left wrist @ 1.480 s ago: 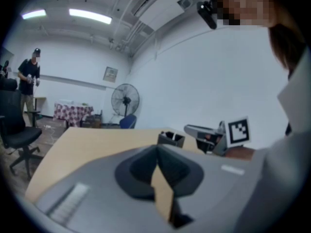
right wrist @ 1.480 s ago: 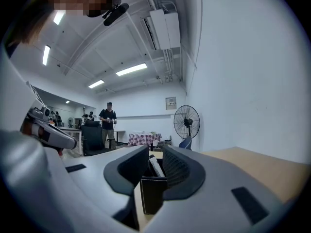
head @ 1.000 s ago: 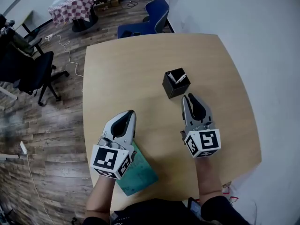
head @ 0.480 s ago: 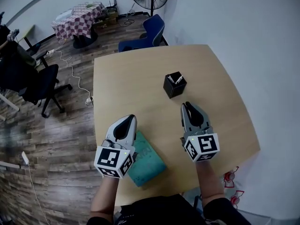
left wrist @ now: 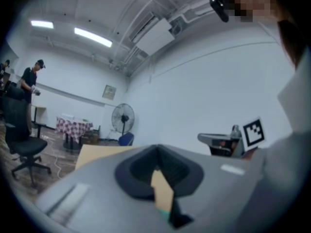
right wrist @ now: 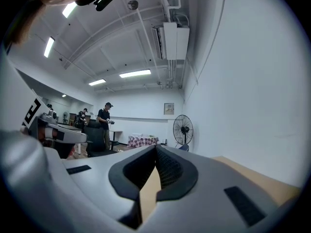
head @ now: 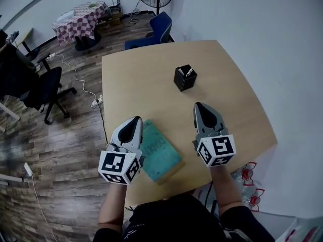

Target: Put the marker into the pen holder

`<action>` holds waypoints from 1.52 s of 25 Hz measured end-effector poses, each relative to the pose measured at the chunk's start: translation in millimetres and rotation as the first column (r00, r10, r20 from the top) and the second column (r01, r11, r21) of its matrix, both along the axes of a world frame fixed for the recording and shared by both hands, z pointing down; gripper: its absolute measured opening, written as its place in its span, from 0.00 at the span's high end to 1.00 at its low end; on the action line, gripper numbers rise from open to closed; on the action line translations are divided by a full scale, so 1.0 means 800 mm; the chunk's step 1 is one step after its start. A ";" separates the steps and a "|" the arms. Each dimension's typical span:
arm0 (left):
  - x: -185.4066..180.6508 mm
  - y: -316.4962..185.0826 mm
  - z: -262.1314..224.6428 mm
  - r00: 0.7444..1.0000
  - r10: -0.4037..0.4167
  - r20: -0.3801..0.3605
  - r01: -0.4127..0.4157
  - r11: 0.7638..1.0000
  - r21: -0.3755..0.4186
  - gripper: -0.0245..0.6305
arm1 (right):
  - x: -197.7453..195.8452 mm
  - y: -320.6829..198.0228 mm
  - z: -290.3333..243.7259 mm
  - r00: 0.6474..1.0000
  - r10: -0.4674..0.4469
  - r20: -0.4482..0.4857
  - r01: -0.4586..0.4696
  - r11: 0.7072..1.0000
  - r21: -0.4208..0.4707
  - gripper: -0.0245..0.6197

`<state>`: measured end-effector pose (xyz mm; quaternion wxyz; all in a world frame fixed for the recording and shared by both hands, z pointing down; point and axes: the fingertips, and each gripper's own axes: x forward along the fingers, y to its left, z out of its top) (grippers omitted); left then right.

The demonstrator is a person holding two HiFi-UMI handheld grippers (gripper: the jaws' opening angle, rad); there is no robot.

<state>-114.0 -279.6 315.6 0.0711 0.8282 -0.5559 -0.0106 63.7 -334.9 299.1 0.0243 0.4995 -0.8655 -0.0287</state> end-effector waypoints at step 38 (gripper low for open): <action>-0.047 0.102 0.004 0.994 -0.108 0.015 0.108 0.994 -0.007 0.95 | -0.037 0.101 0.024 0.997 -0.074 0.010 0.075 0.995 -0.061 0.96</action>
